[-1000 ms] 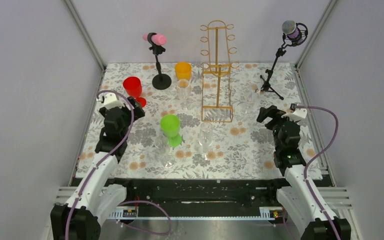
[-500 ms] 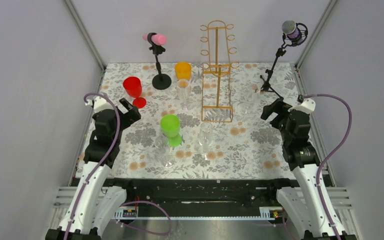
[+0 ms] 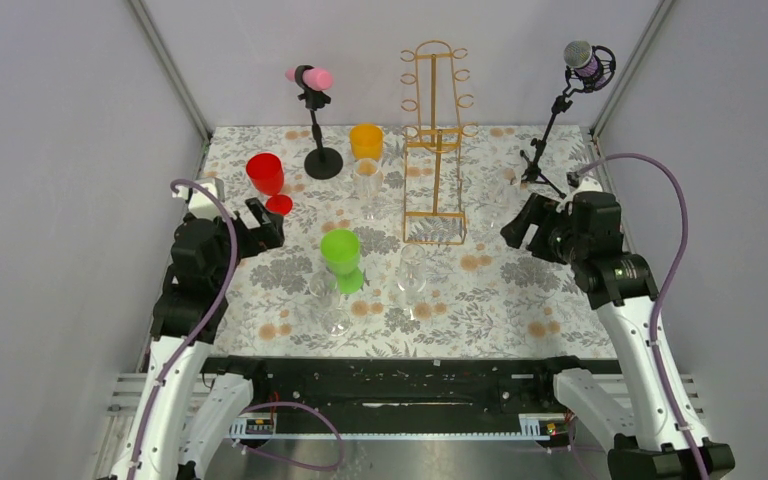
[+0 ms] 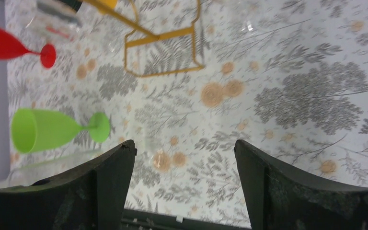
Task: Place the wine glass upside down on the wine glass rack
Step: Pick up the wine glass at the center of the board.
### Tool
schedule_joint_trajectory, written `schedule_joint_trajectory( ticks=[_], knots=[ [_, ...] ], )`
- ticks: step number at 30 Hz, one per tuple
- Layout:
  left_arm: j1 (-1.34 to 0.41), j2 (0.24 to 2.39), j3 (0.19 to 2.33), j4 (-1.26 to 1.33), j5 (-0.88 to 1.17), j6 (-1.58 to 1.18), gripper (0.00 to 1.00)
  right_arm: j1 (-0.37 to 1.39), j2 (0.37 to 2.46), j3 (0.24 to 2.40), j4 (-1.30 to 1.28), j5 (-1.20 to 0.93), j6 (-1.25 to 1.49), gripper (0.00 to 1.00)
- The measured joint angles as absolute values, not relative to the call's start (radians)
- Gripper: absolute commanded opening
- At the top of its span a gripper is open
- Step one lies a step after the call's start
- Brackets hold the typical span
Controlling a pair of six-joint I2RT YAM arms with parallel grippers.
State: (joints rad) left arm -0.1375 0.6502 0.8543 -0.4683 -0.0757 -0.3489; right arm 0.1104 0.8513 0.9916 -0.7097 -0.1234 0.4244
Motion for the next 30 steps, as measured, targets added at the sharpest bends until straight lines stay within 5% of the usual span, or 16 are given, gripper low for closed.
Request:
schedule_joint_trajectory(
  ticks=[15,20,30],
  knots=[
    [-0.138,0.603,0.807,-0.480,-0.027,-0.277,0.98,0.505,1.056,1.412,-1.019,-0.035,0.432,0.72],
    [-0.138,0.618,0.845,-0.504,0.061,-0.297,0.87,0.533,1.049,1.402,-1.042,0.048,0.444,0.76],
    [-0.314,0.754,1.111,-0.561,0.192,-0.363,0.82,0.422,0.879,1.179,-1.010,0.190,0.503,0.81]
  ],
)
